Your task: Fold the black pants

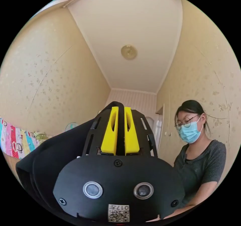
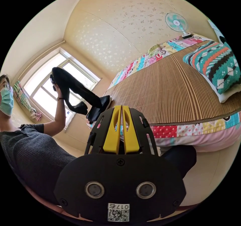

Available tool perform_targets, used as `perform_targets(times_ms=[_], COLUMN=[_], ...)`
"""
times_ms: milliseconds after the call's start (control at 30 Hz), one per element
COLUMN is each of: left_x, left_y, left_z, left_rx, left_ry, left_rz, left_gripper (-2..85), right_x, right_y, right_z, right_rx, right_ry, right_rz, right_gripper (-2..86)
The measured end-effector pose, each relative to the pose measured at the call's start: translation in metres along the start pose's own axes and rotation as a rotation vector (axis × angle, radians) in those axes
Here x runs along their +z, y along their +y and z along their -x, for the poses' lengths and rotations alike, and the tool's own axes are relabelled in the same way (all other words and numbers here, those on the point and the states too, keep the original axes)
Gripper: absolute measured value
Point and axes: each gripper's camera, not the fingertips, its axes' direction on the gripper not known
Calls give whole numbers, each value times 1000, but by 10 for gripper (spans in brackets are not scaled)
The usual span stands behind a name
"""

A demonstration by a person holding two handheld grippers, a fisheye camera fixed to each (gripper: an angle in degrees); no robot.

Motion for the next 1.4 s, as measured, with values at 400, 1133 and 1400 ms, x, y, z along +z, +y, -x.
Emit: perform_targets(times_ms=[400,1133,1400], left_x=[-53,24,117], left_y=[292,289,415], left_z=[122,232,401], left_rx=[-703,-503,-813], left_ry=[-814,-769,-555], left_rz=[650,1043,1390], left_gripper=[43,86,97], right_x=[45,175,117], right_y=[18,-49,-26], right_z=[-38,-31,-18], right_rx=[170,202,203], right_ry=[22,-134,-2], right_rz=[172,359,315], right_gripper=[32,12,11])
